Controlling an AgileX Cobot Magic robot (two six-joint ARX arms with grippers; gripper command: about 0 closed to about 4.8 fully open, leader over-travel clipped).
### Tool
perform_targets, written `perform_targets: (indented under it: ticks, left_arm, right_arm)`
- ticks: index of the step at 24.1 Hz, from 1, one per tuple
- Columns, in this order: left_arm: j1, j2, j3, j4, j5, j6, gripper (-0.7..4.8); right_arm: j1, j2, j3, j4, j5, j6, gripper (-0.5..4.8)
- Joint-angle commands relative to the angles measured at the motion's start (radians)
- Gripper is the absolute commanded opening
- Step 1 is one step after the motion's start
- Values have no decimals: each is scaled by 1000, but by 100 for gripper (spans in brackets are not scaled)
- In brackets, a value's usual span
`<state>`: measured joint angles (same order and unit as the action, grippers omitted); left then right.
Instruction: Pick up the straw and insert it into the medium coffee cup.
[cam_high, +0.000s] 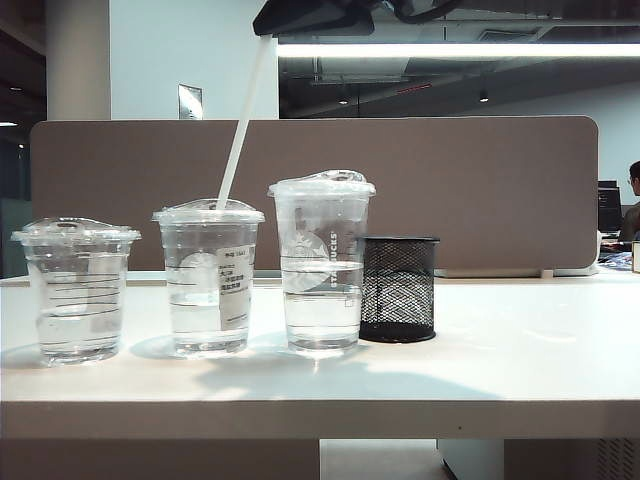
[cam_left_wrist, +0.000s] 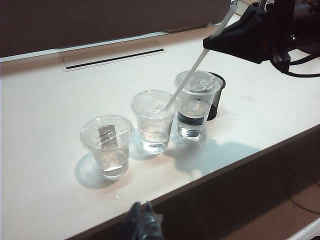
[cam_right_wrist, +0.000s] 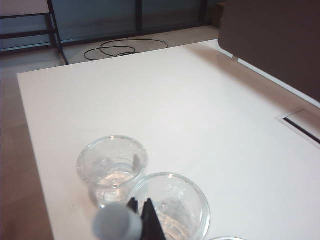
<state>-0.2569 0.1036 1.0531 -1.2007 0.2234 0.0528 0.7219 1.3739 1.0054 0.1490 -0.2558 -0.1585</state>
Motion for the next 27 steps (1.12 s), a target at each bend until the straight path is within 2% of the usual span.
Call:
perform_targets:
  ticks: [1,8,9,11,12,16,19,21,23,24,25,27]
  left_arm:
    - [0,2,2,13,-2,3,-5]
    - [0,2,2,13,-2,3,-4]
    - [0,2,2,13,-2,3,-4]
    - [0,2,2,13,-2,3,-4]
    - [0,2,2,13,-2,3,-4]
    - [0,2,2,13,-2,3,-5]
    - [0,2,2,13,-2,3,-4]
    - [0,2,2,13,-2,2,-4]
    - [0,2,2,13,-2,0,-4]
    - [0,2,2,18,-1,-1,-5]
    - [0,2,2,31,2,-1,-4]
    - [0,2,2,41,2,-1,-4]
  right_arm:
    - [2,-2,5,5,-13,-2,12]
    - [3,88,5,40,-14,-2,16]
    - [3,104,5,53,-13,-2,41]
    - [3,151,5,103,-13,-2,208]
    - [3,162,5,117,-13,-2,252]
    - [3,182,5,140,-11,-2,332]
    - [1,166,5,161,-7,-2,342]
    - [1,123,5,180,23,-3,332]
    - [1,58,5,192,85,-3,268]
    - [-1,-24,5,181,140,-3,144]
    - [-9,-118,5,141,186,-3,-8]
    - [-18,-214,0,98,235,-3,-6]
